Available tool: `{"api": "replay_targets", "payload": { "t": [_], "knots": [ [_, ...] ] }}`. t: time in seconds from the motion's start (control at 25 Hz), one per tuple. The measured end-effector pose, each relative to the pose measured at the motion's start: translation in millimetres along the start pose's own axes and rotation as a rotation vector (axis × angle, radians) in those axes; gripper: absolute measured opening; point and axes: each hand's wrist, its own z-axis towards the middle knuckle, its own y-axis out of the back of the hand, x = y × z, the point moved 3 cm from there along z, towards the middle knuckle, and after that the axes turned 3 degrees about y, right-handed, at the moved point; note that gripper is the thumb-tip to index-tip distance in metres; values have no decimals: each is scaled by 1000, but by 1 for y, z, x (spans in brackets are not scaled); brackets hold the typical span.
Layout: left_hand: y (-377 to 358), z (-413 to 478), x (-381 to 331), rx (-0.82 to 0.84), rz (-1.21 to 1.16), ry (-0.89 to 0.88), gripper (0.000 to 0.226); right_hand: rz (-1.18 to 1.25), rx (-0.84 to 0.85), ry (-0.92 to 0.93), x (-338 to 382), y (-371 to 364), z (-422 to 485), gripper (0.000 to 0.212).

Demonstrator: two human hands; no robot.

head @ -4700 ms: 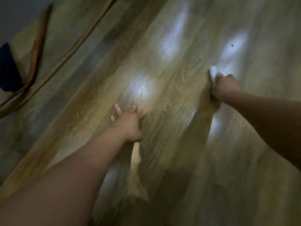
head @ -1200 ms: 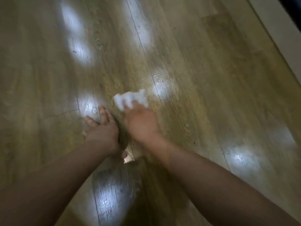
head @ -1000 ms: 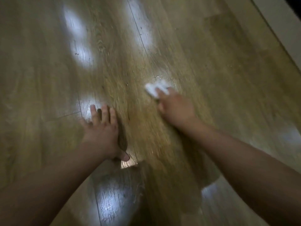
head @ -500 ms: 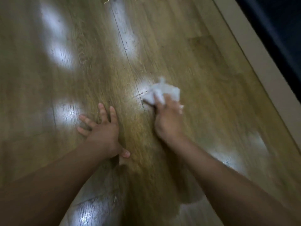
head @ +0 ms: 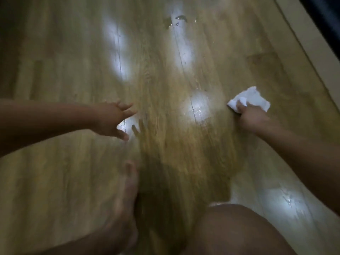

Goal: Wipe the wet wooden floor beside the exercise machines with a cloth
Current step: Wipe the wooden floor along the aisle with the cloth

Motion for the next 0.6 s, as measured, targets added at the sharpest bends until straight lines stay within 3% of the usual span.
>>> {"api": "replay_targets", "payload": {
  "t": [0.08, 0.2, 0.28, 0.4, 0.48, 0.6],
  "knots": [
    [1, 7, 8, -72, 44, -48, 97, -50, 38, 188, 57, -24, -5, 60],
    [-15, 32, -7, -123, -45, -89, 93, -266, 225, 547, 137, -63, -25, 62],
    [-26, 62, -33, -187, -205, -91, 91, -344, 244, 573, 155, -67, -23, 65],
    [-31, 98, -70, -283, -384, -103, 87, -197, 3, 317, 88, -28, 12, 57],
    [-35, 106, -81, -294, -412, -68, 89, -125, -149, -8, -24, 9, 30, 74],
    [-40, 106, -74, -313, -430, -40, 95, 38, -133, -542, -157, 41, 8, 73]
  ]
}}
